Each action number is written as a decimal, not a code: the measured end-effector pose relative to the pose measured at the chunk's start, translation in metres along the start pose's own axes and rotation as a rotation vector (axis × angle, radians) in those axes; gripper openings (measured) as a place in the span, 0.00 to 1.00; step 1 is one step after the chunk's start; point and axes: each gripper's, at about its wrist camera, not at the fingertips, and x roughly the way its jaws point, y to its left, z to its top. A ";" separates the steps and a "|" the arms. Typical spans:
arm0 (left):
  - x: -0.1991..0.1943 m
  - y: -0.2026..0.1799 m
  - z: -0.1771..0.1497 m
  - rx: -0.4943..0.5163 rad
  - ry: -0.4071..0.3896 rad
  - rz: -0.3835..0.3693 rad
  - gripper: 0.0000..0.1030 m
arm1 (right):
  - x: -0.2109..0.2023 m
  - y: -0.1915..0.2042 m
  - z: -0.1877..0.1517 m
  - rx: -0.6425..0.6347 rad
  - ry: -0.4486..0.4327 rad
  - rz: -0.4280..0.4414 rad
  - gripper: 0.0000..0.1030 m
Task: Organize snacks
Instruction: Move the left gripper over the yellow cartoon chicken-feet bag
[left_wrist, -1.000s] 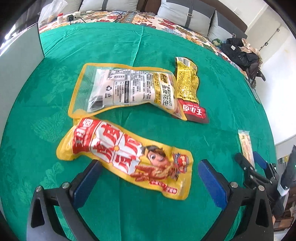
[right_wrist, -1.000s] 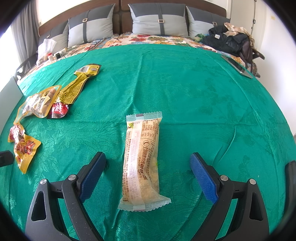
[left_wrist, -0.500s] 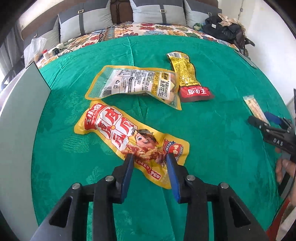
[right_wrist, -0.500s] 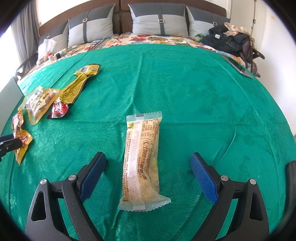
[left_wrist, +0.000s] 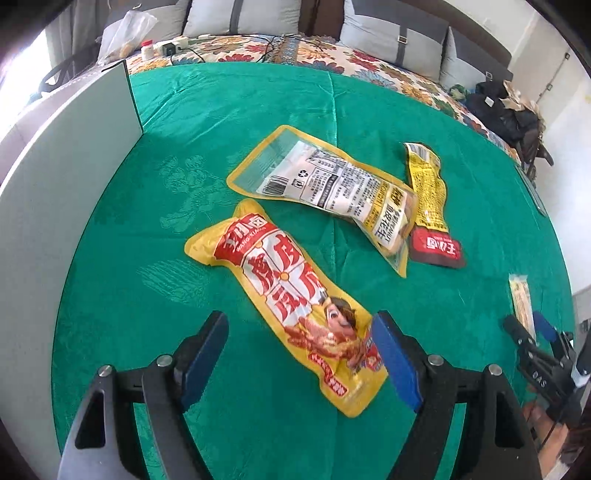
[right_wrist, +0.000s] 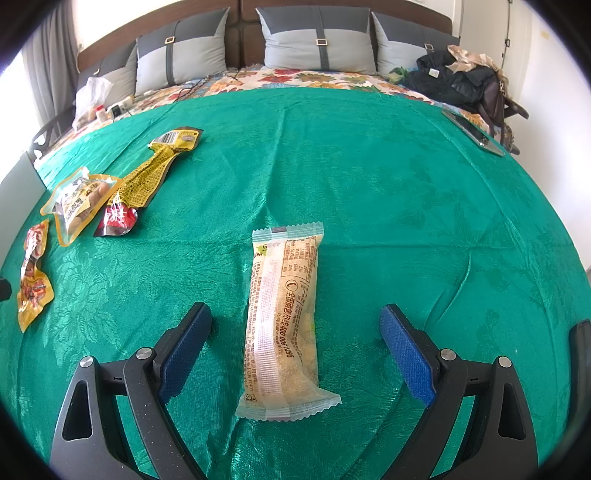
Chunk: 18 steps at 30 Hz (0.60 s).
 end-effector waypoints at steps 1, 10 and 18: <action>0.012 -0.003 0.008 -0.027 0.013 0.020 0.79 | 0.000 0.000 0.000 0.000 0.000 0.000 0.92; 0.009 -0.001 -0.018 0.204 -0.062 0.098 0.43 | 0.000 0.000 0.000 0.000 0.000 0.000 0.92; -0.022 0.042 -0.077 0.299 -0.050 0.092 0.85 | 0.000 0.000 0.000 0.001 0.001 0.000 0.92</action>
